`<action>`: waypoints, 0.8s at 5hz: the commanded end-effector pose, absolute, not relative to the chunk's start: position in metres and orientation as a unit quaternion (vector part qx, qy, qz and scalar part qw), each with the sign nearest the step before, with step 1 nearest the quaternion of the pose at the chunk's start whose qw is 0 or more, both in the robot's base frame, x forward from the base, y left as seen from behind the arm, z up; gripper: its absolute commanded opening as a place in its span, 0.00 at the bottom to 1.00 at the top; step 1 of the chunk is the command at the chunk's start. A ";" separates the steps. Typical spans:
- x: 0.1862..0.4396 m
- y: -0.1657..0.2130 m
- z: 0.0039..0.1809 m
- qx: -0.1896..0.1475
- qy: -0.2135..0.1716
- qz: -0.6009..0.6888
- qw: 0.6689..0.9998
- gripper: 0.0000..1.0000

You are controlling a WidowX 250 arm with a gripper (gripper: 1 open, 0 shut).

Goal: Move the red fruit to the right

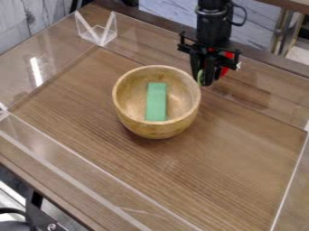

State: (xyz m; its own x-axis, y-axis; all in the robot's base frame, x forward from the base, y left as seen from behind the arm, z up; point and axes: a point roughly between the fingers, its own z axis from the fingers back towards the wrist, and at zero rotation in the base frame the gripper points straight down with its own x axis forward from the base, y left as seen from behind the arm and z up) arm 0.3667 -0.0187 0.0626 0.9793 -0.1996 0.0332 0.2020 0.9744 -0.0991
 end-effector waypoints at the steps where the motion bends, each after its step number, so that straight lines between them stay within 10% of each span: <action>1: 0.373 -0.020 0.086 -0.050 -0.049 -0.130 0.989 0.00; 4: 0.373 -0.009 0.100 -0.054 -0.069 -0.084 0.993 0.00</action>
State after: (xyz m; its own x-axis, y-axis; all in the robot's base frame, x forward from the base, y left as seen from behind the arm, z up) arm 0.3664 -0.0117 0.0612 0.9849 -0.1694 0.0368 0.1726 0.9783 -0.1148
